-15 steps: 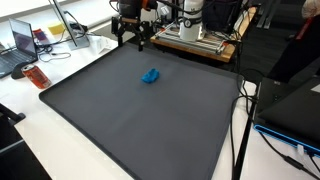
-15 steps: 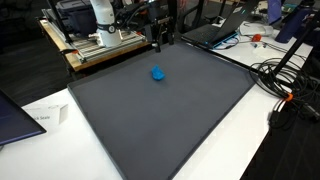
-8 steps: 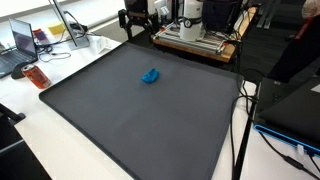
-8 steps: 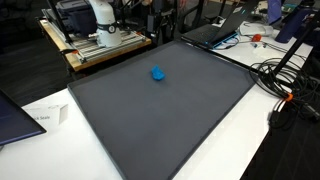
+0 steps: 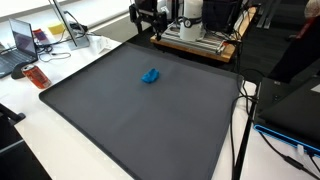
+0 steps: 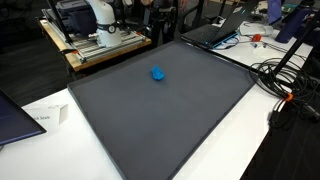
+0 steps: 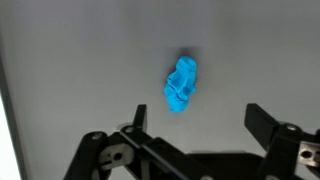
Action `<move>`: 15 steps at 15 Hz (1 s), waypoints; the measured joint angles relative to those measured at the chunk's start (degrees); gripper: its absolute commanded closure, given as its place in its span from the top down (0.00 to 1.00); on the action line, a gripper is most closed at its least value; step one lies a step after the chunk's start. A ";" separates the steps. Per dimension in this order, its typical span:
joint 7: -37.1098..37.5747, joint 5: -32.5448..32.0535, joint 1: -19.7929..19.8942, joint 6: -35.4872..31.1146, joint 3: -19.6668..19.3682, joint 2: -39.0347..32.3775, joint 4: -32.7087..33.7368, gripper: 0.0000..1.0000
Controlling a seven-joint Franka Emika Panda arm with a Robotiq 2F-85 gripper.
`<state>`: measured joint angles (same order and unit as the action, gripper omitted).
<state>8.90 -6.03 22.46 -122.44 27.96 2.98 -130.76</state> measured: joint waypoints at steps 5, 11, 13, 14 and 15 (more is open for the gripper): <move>7.98 -2.30 -15.19 0.00 -11.83 -4.01 1.49 1.00; 23.16 -10.89 -25.86 2.36 -16.54 -10.07 6.12 1.00; 28.33 -13.54 -28.72 5.24 -17.40 -12.04 8.35 1.00; 30.46 -14.32 -29.98 6.78 -17.73 -13.12 9.63 1.00; 32.21 -14.92 -31.10 8.16 -18.02 -14.25 10.95 1.00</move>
<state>41.11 -20.95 -8.64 -114.28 9.94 -11.27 -119.81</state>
